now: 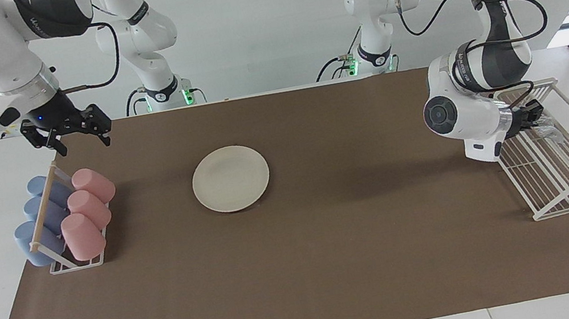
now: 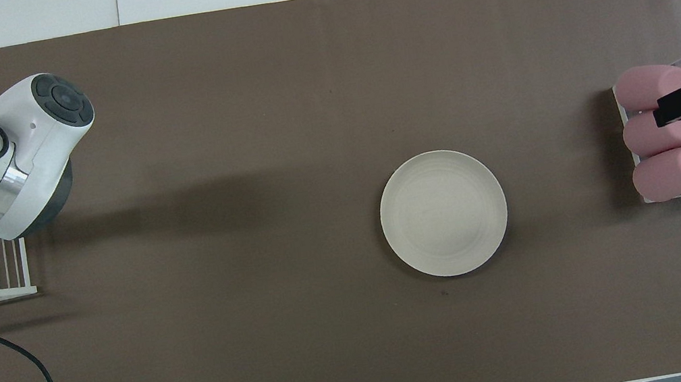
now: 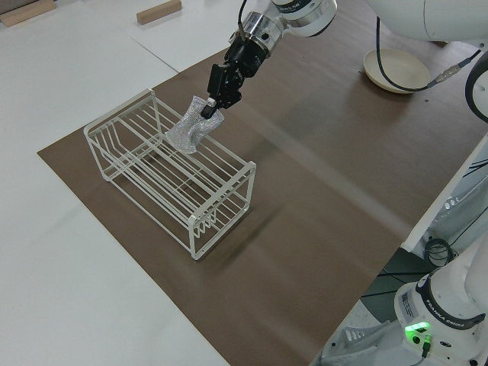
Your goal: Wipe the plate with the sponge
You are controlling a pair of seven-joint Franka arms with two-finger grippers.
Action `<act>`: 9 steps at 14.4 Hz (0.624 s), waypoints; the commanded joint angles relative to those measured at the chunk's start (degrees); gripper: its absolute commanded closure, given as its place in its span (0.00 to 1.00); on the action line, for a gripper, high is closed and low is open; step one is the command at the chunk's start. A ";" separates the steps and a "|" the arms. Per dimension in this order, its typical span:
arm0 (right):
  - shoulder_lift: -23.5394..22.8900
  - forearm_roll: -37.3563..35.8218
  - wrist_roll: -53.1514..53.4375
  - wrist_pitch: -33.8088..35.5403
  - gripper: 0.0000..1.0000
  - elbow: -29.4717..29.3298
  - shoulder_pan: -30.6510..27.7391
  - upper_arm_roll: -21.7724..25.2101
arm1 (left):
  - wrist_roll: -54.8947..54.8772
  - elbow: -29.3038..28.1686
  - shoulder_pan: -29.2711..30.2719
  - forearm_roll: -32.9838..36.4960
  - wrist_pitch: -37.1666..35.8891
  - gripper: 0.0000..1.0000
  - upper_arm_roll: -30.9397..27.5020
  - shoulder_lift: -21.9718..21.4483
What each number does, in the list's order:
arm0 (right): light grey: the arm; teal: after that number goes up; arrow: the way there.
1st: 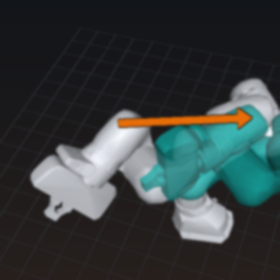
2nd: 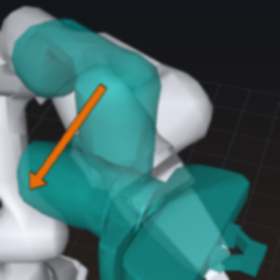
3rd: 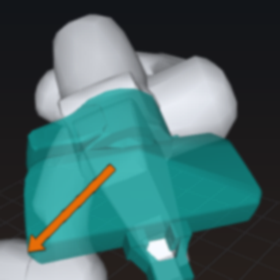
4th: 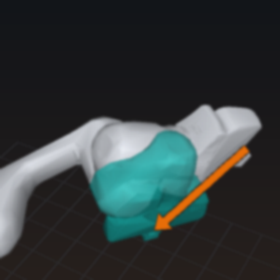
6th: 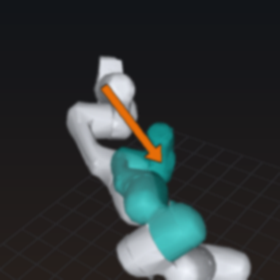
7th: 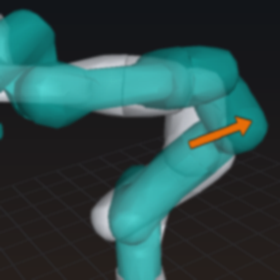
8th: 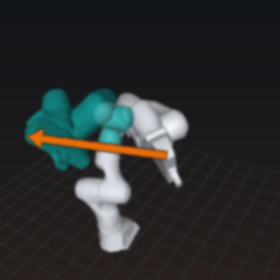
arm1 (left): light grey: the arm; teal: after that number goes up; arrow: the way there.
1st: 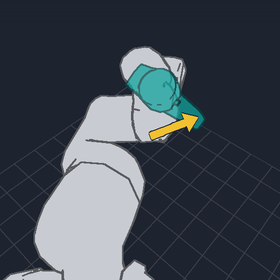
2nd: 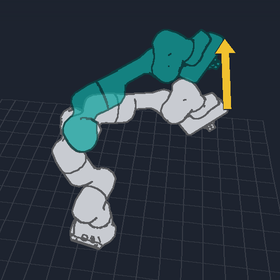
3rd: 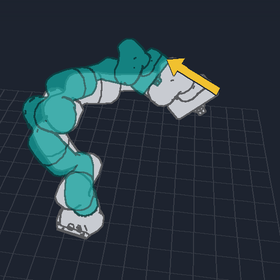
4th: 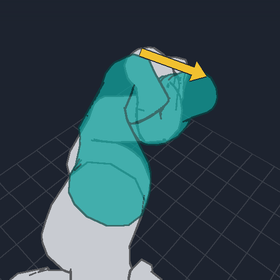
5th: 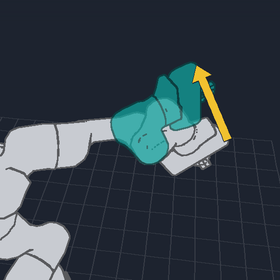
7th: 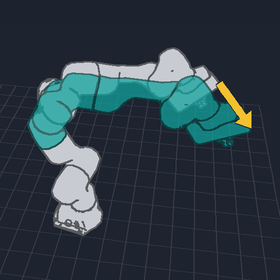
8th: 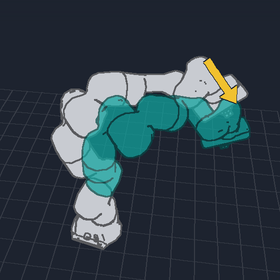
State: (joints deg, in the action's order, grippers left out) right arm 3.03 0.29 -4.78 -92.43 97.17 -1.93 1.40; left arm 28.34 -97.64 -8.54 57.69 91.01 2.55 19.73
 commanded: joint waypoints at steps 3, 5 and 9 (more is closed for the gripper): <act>0.22 -0.20 1.61 0.84 0.00 -0.32 -1.05 -1.14 | 2.95 -1.59 1.33 -1.08 3.65 1.00 0.08 -0.31; 0.13 0.85 1.53 0.85 0.00 -0.40 -0.97 -1.14 | 2.95 -0.98 1.59 -3.10 3.82 0.89 0.08 -0.13; 0.31 0.68 2.57 0.58 0.00 -0.67 -0.70 -1.67 | 2.86 -0.71 1.94 -3.20 4.44 0.19 0.08 -0.48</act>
State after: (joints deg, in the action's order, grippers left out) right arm 3.06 0.50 -3.82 -92.39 96.90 -1.93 0.77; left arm 30.72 -98.39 -7.65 55.23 94.11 2.46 19.75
